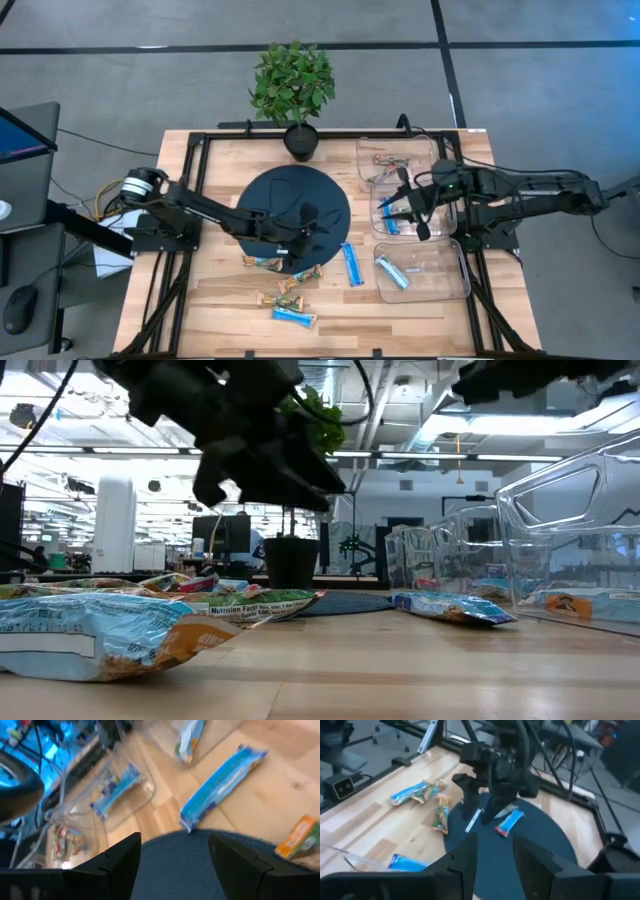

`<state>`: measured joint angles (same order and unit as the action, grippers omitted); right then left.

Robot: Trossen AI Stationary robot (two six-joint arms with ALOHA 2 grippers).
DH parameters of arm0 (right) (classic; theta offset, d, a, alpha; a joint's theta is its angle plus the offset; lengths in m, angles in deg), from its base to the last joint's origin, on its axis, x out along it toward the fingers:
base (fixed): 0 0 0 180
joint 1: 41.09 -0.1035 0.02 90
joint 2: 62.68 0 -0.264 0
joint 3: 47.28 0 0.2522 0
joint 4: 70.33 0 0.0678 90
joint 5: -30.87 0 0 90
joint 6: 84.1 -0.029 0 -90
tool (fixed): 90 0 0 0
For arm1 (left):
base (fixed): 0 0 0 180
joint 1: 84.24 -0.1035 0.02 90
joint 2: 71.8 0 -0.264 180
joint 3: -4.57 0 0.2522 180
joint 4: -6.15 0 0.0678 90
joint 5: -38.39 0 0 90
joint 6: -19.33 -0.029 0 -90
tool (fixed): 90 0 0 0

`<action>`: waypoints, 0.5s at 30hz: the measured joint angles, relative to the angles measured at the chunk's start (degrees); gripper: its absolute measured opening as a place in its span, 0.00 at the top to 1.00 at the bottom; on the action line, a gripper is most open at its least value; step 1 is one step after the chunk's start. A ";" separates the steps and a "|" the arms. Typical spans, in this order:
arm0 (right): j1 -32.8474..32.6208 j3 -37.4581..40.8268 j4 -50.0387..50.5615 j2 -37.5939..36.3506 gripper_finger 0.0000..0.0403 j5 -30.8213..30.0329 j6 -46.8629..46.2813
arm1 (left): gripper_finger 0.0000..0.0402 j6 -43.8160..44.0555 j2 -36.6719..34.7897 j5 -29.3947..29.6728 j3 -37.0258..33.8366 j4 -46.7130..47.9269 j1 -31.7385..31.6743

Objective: Pick and place Granola Bars by type
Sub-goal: Put the blue granola bar into the middle transparent bin

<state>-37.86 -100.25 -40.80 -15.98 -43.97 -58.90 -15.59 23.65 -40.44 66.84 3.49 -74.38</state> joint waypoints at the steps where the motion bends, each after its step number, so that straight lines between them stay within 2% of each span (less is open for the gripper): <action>1: 0.02 0.64 0.20 0.03 0.71 -0.09 -0.13 | 0.43 -0.01 0.74 0.77 0.86 1.14 -0.10; 4: -0.16 2.13 0.77 0.96 0.71 -0.09 -0.75 | 0.43 0.05 1.86 -1.26 2.23 3.43 -1.15; 11: -0.26 2.52 -2.68 4.31 0.71 -0.09 -0.87 | 0.43 0.13 4.27 -22.31 2.82 -3.83 -4.95; 15: -0.89 2.52 -4.59 4.28 0.71 0.10 0.76 | 0.43 -0.74 9.46 -25.48 5.40 -3.51 -5.71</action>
<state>-38.75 -97.73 -45.38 -11.70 -43.86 -58.14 -16.33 33.11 -65.92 72.24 -0.02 -80.10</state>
